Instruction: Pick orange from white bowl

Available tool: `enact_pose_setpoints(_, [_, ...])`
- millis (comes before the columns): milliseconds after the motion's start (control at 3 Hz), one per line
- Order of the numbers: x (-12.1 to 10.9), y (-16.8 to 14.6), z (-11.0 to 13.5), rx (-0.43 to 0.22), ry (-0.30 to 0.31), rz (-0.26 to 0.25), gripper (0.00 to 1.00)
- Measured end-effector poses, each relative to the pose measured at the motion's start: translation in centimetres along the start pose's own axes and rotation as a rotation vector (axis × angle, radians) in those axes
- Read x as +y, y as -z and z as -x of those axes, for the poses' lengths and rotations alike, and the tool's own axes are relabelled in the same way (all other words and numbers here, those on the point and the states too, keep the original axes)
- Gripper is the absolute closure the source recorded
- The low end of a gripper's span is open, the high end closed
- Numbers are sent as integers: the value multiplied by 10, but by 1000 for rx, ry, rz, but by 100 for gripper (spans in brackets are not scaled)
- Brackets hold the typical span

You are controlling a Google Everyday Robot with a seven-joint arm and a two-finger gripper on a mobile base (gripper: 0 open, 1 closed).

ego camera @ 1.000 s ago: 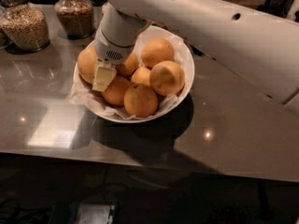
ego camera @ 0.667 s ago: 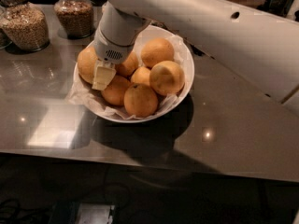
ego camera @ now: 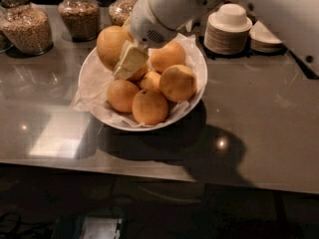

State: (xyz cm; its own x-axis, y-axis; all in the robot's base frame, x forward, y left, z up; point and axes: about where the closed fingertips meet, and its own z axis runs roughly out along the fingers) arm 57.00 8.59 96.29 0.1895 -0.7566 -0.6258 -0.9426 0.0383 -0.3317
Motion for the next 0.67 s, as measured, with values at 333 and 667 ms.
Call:
enact_pose_setpoints(333, [4,44,-3,-157,3,-21,100])
enact_pose_setpoints(667, [29,84,20,-290,86,-47,100])
